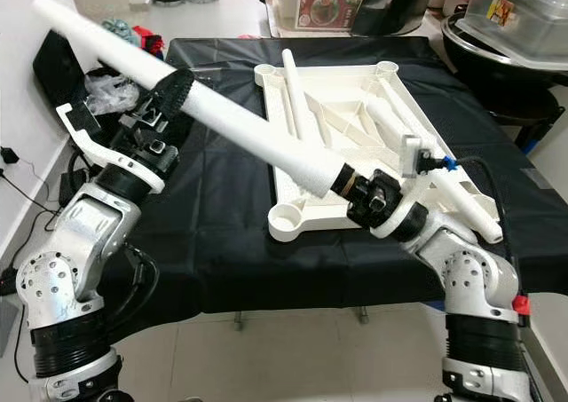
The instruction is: Building children table
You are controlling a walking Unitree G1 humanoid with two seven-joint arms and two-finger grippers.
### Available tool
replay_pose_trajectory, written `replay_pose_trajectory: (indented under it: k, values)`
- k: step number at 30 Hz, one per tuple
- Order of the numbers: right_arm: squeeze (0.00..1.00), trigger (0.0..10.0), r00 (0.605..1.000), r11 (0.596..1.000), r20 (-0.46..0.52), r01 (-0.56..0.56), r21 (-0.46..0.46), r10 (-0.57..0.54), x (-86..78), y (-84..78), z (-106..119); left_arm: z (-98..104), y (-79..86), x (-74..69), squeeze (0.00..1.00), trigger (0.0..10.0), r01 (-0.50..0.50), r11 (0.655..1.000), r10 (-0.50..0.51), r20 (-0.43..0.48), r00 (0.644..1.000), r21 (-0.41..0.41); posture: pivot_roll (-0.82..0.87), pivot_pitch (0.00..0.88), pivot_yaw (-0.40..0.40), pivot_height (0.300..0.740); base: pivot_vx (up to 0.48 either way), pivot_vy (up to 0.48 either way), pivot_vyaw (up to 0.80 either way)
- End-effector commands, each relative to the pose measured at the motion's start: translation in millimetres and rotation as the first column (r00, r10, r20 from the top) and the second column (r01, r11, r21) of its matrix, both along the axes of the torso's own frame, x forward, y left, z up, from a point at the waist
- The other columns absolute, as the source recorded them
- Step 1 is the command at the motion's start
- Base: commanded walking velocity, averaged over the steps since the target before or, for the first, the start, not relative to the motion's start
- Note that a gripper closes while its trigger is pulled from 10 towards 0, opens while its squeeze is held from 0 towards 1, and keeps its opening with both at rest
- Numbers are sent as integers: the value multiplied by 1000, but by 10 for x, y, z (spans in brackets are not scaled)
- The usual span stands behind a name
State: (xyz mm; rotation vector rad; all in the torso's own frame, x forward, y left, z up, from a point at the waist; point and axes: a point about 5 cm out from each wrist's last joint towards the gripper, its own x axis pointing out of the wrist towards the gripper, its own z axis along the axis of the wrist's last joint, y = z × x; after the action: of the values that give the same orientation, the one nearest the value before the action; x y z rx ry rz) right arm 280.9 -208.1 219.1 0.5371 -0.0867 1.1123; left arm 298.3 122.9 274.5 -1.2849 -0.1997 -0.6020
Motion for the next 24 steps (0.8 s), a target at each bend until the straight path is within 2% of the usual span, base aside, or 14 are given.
replay_pose_trajectory:
  k: [1, 4, 9, 10, 11, 24]
  values:
    - [0, 0, 999, 999, 21, -50, 20, 50, -56, 17, 43, 80, 18, 22, 0, 10000, -1, 999, 2, 36, 999, -39, 92, 68, -11, 740, 0, 0, 0]
    - [0, 0, 998, 998, 5, -57, 23, 57, -70, 14, -5, 124, 157, 60, 0, 10000, -37, 999, 39, 56, 998, -28, 92, 68, -13, 740, 0, 0, 0]
    - [0, 0, 998, 998, -3, -63, 27, 63, -79, 28, -30, 161, 233, 74, 0, 10000, -66, 997, 68, 71, 995, -29, 93, 69, -12, 740, 0, 0, 0]
    - [0, 0, 998, 997, -5, -65, 29, 65, -79, 35, -33, 168, 247, 76, 0, 5765, -75, 997, 77, 72, 994, -22, 95, 70, -13, 740, 0, 0, 0]
    - [0, 0, 998, 997, -6, -66, 31, 66, -76, 41, -34, 175, 258, 78, 0, 0, -85, 996, 86, 76, 993, -16, 94, 71, -14, 740, 0, 0, 0]
    - [0, 0, 997, 996, 13, -81, 48, 81, -76, 41, 33, 168, 265, 98, 0, 0, -96, 994, 99, 63, 993, -44, 90, 74, -17, 740, 0, 0, 0]
